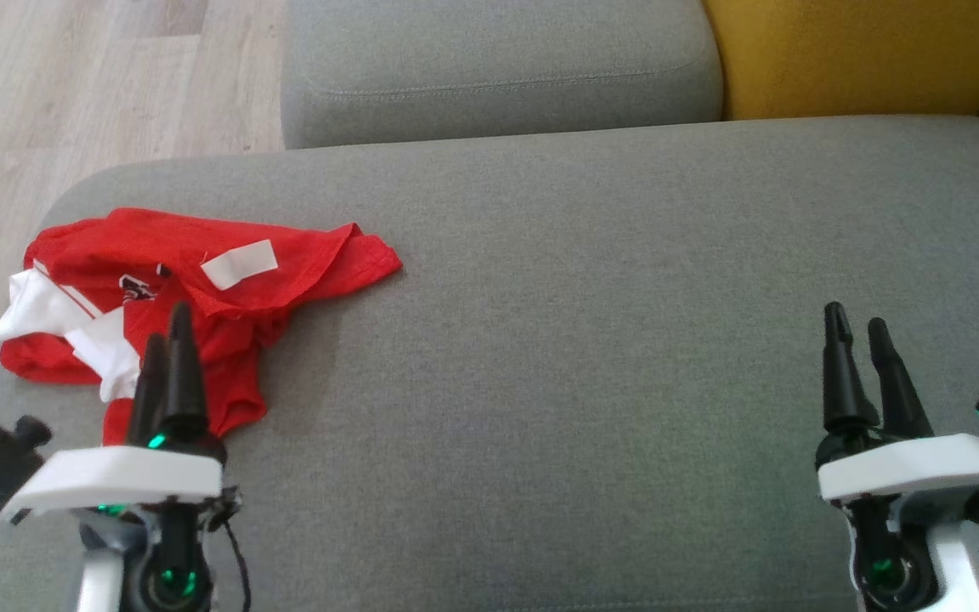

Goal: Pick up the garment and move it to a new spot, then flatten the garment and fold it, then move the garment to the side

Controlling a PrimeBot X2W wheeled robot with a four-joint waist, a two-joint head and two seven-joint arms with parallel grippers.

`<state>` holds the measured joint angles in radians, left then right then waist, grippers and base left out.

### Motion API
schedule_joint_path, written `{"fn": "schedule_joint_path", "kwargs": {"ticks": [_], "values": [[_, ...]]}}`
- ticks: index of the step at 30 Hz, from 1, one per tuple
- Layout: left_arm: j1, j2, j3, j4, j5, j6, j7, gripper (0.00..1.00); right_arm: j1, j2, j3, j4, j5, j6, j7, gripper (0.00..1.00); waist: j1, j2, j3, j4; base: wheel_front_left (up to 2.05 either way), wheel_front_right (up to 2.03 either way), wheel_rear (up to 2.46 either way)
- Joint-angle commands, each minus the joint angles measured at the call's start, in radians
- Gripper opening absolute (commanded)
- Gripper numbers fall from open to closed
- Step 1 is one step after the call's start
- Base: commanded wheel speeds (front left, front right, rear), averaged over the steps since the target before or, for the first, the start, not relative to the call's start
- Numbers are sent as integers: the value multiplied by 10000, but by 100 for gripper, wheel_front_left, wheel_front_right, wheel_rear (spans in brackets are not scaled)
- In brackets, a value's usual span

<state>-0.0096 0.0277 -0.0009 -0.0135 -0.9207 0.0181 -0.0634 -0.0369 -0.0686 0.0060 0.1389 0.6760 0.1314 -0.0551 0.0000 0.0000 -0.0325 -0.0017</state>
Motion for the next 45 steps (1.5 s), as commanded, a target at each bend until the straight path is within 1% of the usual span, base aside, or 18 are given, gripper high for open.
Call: {"fn": "schedule_joint_path", "kwargs": {"ticks": [1, 5, 7, 11, 18, 22, 23, 28, 30, 33, 38, 40, 42, 45], "values": [[-411, 140, 52, -507, 328, 50, -97, 100, -628, -123, 208, -479, -394, -4, -163, 100, 0, 0, -5, 0, 0, 0, 0], [-392, 193, -299, -569, 1328, 38, -214, 100, -590, -212, 444, -531, -1142, -4, -281, 100, 0, 0, -19, 0, 0, 0, 0], [-386, 297, -524, -620, 1870, 125, -272, 100, -560, -190, 491, -543, -1465, -4, -339, 100, 0, 0, -28, -6, 0, 0, 0], [-334, 495, -966, -615, 2627, 484, -389, 100, -463, -99, 525, -501, -2080, -4, -457, 100, 0, 0, -56, -12, 0, 0, 0], [-334, 1072, -1972, -447, 3780, 1059, -594, 100, -294, 95, 514, -447, -3082, -5, -664, 100, 0, 0, -122, -5, 0, 0, 0], [-399, 1371, -2510, -386, 4352, 1531, -711, 100, -242, 150, 543, -481, -3679, -5, -782, 100, 0, 0, -154, 18, 0, 0, 0], [-440, 1531, -2773, -363, 4621, 1758, -769, 100, -219, 167, 555, -445, -3952, -5, -841, 100, 0, 0, -174, 27, 0, 0, 0], [-539, 1828, -3323, -355, 5141, 2318, -915, 100, -194, 193, 523, -407, -4517, -5, -988, 100, 0, 0, -206, 44, 0, 0, 0], [-567, 1918, -3522, -352, 5309, 2506, -974, 100, -150, 198, 527, -404, -4532, -5, -1047, 100, 0, 0, -217, 42, 0, 0, 0], [-600, 2016, -3724, -358, 5498, 2657, -1032, 100, -100, 199, 559, -410, -4585, -6, -1106, 100, 0, 0, -224, 39, 0, 0, 0], [-732, 2319, -4299, -355, 6189, 3058, -1178, 100, -28, 198, 680, -478, -5235, -6, -1253, 100, 0, 0, -227, 15, 0, 0, 0], [-755, 2334, -4426, -424, 6283, 3256, -1236, 100, 9, 197, 765, -441, -5256, -6, -1312, 100, 0, 0, -230, 11, 0, 0, 0], [-731, 2275, -4447, -556, 6215, 3412, -1295, 100, 32, 196, 774, -383, -4992, -6, -1371, 100, 0, 0, -234, 10, 0, 0, 0], [-571, 2047, -4215, -783, 5882, 3490, -1383, 100, 26, 195, 689, -347, -4659, -6, -1460, 100, 0, 0, -246, 16, 0, 0, 0]]}}
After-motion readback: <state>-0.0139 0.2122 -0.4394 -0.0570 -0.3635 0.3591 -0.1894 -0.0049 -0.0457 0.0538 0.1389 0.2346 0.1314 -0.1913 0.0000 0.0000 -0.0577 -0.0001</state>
